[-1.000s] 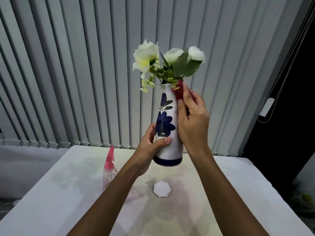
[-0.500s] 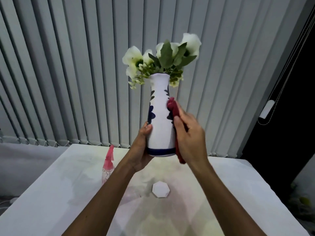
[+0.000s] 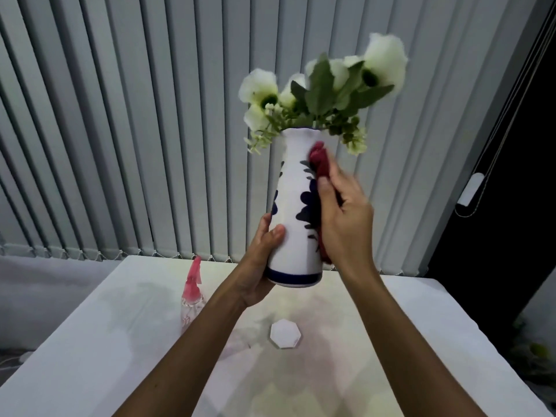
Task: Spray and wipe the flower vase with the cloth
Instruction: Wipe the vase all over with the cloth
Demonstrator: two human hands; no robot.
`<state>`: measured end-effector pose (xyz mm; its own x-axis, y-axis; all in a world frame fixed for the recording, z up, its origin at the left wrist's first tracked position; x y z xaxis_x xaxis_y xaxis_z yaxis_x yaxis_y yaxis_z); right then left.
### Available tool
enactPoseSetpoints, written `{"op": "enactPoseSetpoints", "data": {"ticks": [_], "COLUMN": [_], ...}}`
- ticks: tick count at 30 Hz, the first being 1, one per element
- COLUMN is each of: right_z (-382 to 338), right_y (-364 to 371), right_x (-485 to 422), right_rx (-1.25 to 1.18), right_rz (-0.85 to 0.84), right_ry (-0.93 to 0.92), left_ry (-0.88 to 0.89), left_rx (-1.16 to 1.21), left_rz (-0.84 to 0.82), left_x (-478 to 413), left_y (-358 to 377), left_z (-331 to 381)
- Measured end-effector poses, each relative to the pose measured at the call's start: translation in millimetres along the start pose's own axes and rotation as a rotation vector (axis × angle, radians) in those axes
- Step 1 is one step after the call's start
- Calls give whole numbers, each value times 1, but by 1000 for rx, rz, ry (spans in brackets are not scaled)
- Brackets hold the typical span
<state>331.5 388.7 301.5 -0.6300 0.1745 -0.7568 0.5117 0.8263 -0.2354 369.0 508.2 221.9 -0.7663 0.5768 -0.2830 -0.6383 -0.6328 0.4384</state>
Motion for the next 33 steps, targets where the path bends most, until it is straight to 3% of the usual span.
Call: {"op": "enactPoseSetpoints", "data": {"ticks": [5,8,11,16,22,25,29,33], "right_z": [19,23,13,-4,4,16,26,17], "right_y": [15,15,12,1,10,16,19,15], "right_x": [60,71,50,6,17,53,76,47], "right_rx": [128,260,228,58,-146,-23,235,175], "right_rz": [-72,-63,-22,52,-145,-120,-67,0], "right_ry": [-156,-265,-267,-122,101,2,-251,-198], "left_ry": [-13,-111,-125,-89,18,32,-49,-137], "left_rx": [139,1,-145,-232,-38,15,-34,-166], "left_rz": [83,48,-36,-137,-76,40,23,-49], "left_x": [-3,3,6,5,2,0,5,13], "left_y": [-11,-17,-14,-9,-1,-14,-21,-16], "left_z": [4,7,8,2,3,9,13,8]}}
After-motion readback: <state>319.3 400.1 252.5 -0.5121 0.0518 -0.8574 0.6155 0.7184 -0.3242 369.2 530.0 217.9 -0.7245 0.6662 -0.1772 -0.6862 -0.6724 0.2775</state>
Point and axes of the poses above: each hand's wrist, its own x-axis away from the middle knuckle, its own y-axis out of the palm, z = x × y, the point moved 3 cm from there along -x, towards the middle knuckle, and after that the axes turned 8 degrees about -z, right-handed, at the moved point
